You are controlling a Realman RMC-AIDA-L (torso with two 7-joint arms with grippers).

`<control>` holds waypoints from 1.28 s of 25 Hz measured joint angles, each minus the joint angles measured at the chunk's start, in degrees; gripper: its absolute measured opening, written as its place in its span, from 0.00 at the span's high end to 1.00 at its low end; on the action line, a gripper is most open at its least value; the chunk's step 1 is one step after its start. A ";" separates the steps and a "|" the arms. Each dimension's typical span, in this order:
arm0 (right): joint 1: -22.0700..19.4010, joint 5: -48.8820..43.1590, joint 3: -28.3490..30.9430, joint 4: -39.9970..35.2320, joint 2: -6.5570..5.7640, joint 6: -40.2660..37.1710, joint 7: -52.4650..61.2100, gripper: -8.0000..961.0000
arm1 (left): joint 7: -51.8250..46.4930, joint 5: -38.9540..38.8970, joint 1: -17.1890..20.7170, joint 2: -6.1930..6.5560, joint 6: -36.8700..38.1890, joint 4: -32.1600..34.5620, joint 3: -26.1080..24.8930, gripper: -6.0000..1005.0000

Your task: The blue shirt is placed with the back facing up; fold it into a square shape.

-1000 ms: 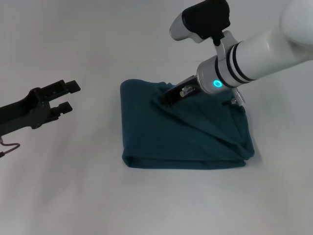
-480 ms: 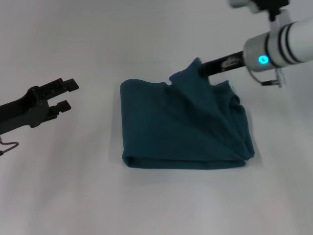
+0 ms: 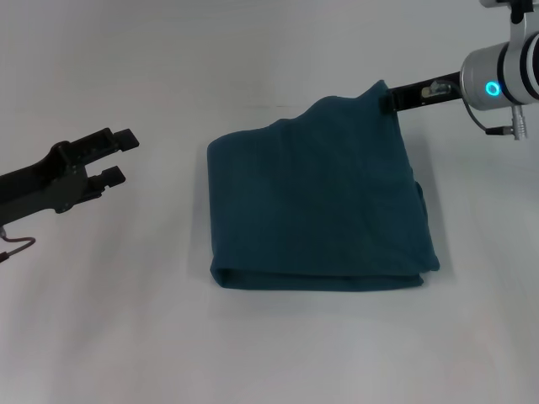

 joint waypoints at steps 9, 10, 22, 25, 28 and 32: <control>-0.17 -2.41 2.24 2.68 0.30 3.63 0.13 0.95 | -0.17 0.01 -0.05 -0.01 -0.10 0.00 0.01 0.16; -0.12 -2.41 2.22 3.03 0.30 4.07 0.13 0.94 | -0.17 0.01 -0.05 -0.02 -0.15 0.00 0.00 0.16; -0.32 -2.55 2.31 5.43 -0.17 5.95 1.06 0.94 | -0.28 0.01 -0.05 -0.09 -0.42 0.00 0.01 0.16; -0.57 -2.56 2.33 5.79 -0.35 5.96 1.41 0.93 | -0.26 0.01 -0.05 -0.11 -0.61 0.00 0.02 0.16; -0.62 -2.63 2.34 6.18 -0.43 6.03 1.44 0.93 | -0.26 0.01 -0.12 -0.19 -0.64 0.00 0.11 0.16; -0.78 -2.66 2.34 6.59 -0.46 6.31 1.45 0.93 | -0.22 0.01 -0.11 -0.37 -0.70 0.00 0.02 0.16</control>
